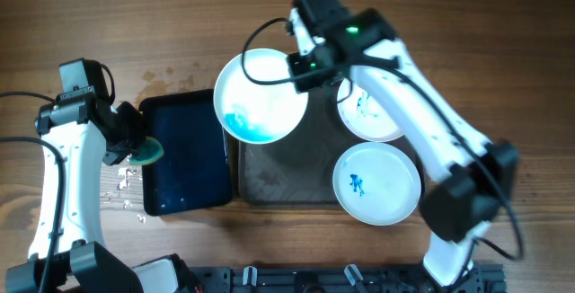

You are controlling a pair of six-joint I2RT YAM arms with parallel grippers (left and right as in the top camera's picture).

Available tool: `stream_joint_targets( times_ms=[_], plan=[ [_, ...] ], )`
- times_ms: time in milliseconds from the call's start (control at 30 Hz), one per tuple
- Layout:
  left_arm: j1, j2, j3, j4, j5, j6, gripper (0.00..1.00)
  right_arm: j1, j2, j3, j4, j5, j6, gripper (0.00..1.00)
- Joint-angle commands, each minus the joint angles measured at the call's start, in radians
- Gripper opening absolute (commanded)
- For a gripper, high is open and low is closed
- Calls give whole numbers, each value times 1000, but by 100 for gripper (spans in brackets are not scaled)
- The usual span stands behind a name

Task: Clean dirty plates on tray and stack at the side
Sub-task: 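Lift the middle plate with the right gripper and dip it into the blue tray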

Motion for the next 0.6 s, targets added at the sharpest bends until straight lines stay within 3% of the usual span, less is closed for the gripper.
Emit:
stream_joint_targets(
  times_ms=[0, 133, 300, 367, 433, 567],
  plan=[
    [6, -13, 12, 3, 9, 17, 4, 84, 90, 100, -19, 71, -28, 5],
    [6, -13, 12, 3, 9, 32, 4, 180, 99, 103, 13, 140, -20, 5],
    [6, -13, 12, 2, 9, 36, 4, 187, 98, 103, 149, 189, 92, 5],
    [6, -13, 12, 2, 8, 43, 4, 187, 98, 103, 156, 59, 28, 5],
    [11, -13, 12, 6, -17, 43, 4, 194, 98, 103, 156, 58, 36, 5],
    [64, 0, 12, 6, -17, 43, 4, 237, 98, 103, 240, 271, 4, 5]
  ],
)
